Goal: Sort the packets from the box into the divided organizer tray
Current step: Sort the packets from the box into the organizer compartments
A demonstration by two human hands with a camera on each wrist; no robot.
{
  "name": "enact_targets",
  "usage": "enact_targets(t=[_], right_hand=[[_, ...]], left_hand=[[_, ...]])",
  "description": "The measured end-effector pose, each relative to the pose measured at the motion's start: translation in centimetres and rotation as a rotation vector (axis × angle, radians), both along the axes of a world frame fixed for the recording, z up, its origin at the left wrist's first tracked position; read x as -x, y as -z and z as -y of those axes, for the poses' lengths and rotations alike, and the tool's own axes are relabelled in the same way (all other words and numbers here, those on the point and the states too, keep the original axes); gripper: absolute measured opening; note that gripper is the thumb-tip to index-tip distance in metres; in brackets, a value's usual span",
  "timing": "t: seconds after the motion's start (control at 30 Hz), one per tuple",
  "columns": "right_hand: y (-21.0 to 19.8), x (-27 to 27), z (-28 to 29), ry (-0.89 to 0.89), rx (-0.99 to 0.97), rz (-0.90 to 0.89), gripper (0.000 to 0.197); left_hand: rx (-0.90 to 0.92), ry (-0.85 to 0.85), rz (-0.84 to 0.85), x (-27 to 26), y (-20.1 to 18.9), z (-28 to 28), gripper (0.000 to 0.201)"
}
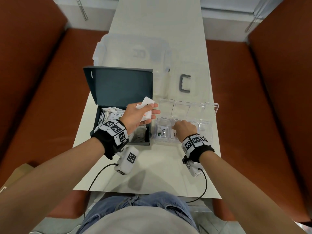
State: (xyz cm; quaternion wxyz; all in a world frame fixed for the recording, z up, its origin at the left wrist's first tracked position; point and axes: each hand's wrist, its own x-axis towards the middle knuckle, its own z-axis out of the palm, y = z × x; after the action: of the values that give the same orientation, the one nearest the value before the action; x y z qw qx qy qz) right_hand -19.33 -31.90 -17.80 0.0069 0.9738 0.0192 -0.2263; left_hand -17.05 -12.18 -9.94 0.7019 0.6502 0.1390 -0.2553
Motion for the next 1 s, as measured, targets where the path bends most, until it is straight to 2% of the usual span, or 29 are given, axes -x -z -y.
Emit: enact_targets(t=[0.2,0.33,0.57,0.67,0.8,0.93,1.0], right_hand=[[-0.4,0.1,-0.8,-0.032,0.061,-0.011,0.019],[-0.6,0.1,-0.8,-0.042,0.042,-0.009,0.028],[-1.1,-0.1,0.2,-0.031,-0.012,-0.041,0.031],[-1.7,-0.3,0.3,-0.018,-0.042,-0.063,0.036],[-4.3,-0.9,0.6,0.061,-0.171,0.02,0.032],[-7.9,-1.6,0.1,0.18,-0.471,0.223,0.024],[-9.2,-1.8,-0.6,0.209,-0.621,0.288,0.022]], left_hand=[[0.001,-0.005,0.002,0.0,-0.3,0.0,0.02],[0.0,-0.014,-0.002,0.0,-0.6,0.0,0.02],[0.012,-0.018,-0.02,-0.1,-0.5,-0.2,0.02],[0.036,-0.02,-0.078,-0.2,-0.5,-0.1,0.031],[0.167,-0.053,-0.229,-0.6,-1.0,0.0,0.047],[0.322,-0.102,-0.3,-0.7,-1.4,-0.1,0.034],[0.351,-0.104,-0.288,-0.7,-1.5,0.0,0.037]])
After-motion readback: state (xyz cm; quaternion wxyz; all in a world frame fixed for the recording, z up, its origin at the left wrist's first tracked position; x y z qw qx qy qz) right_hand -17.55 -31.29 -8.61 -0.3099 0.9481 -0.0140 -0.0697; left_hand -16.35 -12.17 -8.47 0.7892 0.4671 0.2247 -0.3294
